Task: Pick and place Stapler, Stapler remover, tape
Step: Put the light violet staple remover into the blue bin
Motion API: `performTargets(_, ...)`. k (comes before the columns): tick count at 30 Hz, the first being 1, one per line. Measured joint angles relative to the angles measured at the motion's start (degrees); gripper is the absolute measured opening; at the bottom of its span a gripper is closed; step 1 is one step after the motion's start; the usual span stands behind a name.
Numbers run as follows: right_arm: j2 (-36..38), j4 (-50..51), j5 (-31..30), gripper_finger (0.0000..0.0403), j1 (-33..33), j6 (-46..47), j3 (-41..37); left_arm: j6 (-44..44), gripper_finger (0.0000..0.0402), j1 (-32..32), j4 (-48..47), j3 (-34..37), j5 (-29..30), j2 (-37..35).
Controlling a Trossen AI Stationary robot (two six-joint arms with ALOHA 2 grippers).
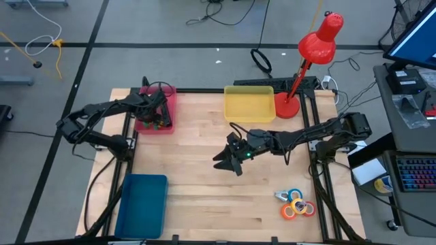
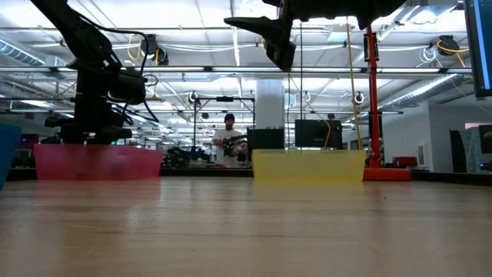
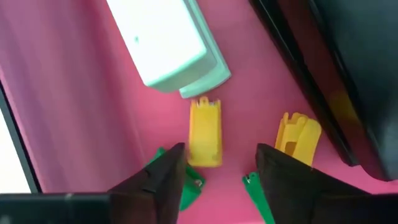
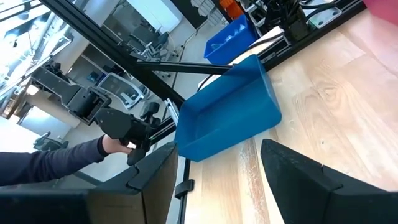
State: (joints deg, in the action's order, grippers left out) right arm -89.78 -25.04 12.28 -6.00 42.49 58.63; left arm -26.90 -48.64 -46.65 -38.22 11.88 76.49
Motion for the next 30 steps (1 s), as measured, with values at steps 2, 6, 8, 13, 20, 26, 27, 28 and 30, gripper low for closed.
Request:
performTargets(2,0.0,0.0,1.2,0.0226,0.0,0.8,0.0,0.0,0.0212,0.0,-0.2,0.0,-0.8,-0.1)
performTargets(6,0.0,0.1,7.8,0.0226,0.0,1.8,0.0,-1.1,0.0228,0.0,-0.2,0.0,-5.4,-1.6)
performTargets(8,0.0,0.1,10.9,0.0225,0.0,1.5,0.0,-2.0,0.0229,0.0,-0.2,0.0,-7.6,-3.1)
performTargets(13,0.4,1.0,18.0,0.0222,0.0,0.8,0.0,-2.2,0.0230,1.5,0.7,0.0,-11.7,-9.7)
performTargets(20,4.0,18.0,16.9,0.0226,-0.6,0.1,0.0,-3.9,0.0230,7.4,6.9,0.0,-14.7,-22.0)
performTargets(26,11.2,43.5,9.5,0.0222,-4.2,0.5,-0.1,-3.9,0.0230,13.2,14.7,0.0,-17.0,-30.4)
performTargets(27,12.5,46.0,8.1,0.0222,-5.0,1.5,-0.1,-3.9,0.0230,14.1,15.9,0.0,-17.0,-31.2)
performTargets(28,13.9,48.8,6.4,0.0223,-6.0,2.5,0.0,-3.9,0.0230,14.9,16.6,0.0,-17.0,-32.0)
performTargets(30,16.5,54.6,3.4,0.0225,-7.9,5.7,-0.1,-3.9,0.0230,16.5,18.0,0.0,-17.0,-32.9)
